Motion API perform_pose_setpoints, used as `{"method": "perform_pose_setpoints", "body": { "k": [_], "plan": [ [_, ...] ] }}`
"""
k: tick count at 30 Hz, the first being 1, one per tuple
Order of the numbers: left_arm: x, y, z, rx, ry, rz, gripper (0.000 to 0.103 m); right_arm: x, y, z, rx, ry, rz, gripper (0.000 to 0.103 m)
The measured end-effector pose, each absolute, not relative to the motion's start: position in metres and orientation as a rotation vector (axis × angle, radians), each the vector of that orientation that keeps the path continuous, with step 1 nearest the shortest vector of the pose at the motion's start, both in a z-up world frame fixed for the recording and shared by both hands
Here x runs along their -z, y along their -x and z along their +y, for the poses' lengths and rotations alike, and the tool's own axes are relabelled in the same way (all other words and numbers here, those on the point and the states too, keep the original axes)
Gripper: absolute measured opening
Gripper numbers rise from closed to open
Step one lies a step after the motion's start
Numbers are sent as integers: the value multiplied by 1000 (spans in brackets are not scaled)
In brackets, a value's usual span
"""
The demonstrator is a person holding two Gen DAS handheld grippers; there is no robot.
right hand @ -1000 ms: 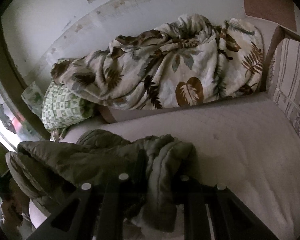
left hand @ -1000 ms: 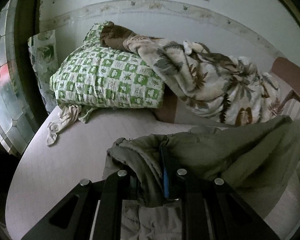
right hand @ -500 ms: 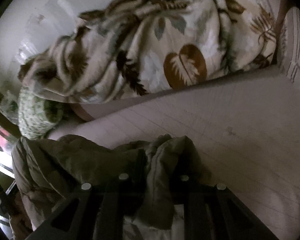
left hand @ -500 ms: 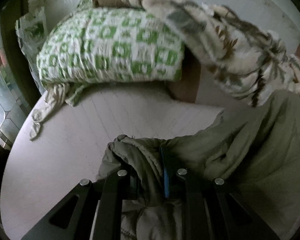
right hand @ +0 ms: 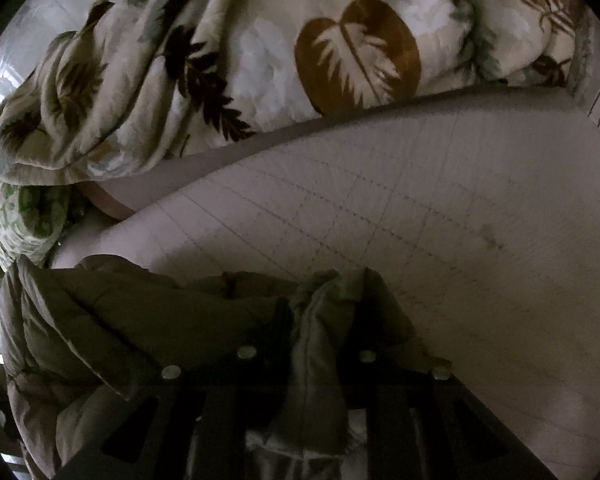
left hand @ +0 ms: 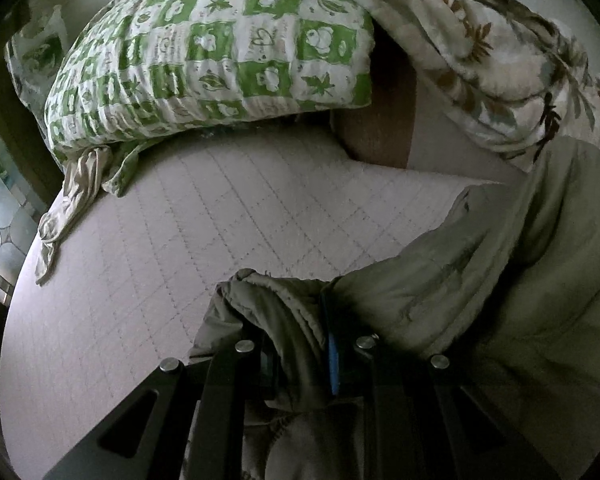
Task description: Fold large clothes
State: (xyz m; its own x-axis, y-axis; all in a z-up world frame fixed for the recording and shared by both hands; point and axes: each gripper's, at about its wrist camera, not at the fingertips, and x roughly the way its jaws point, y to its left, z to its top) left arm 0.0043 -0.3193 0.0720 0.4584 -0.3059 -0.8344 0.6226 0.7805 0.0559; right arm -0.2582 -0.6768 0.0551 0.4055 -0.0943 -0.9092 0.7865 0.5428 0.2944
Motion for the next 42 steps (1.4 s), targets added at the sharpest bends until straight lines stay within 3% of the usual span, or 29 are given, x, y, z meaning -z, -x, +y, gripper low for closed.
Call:
{"method": "perform_pose_setpoints", "body": {
  "k": [8,14,15,16,18,21,39,41,42],
  "plan": [
    [-77,8,-324,553,-452,883,20,-63,266,-670,618,-839,920,19],
    [-91,13,-314,553,-418,885,21,-82,293,-673,576,-976,759,27],
    [-94,13,-312,554,-404,893,22,-85,298,-674,555,-1022,723,37],
    [-99,13,-309,559,-383,904,24,-85,300,-675,541,-1045,703,65],
    [-108,13,-305,560,-355,910,25,-94,304,-675,532,-1052,659,103],
    [-116,17,-302,564,-339,908,27,-110,301,-667,642,-889,692,103],
    [-165,25,-268,626,-182,955,35,-150,317,-574,512,-647,839,103],
    [-170,27,-267,636,-178,949,43,-153,319,-561,491,-632,838,103],
    [-174,29,-265,645,-168,940,59,-154,320,-557,484,-629,837,103]
  ]
}}
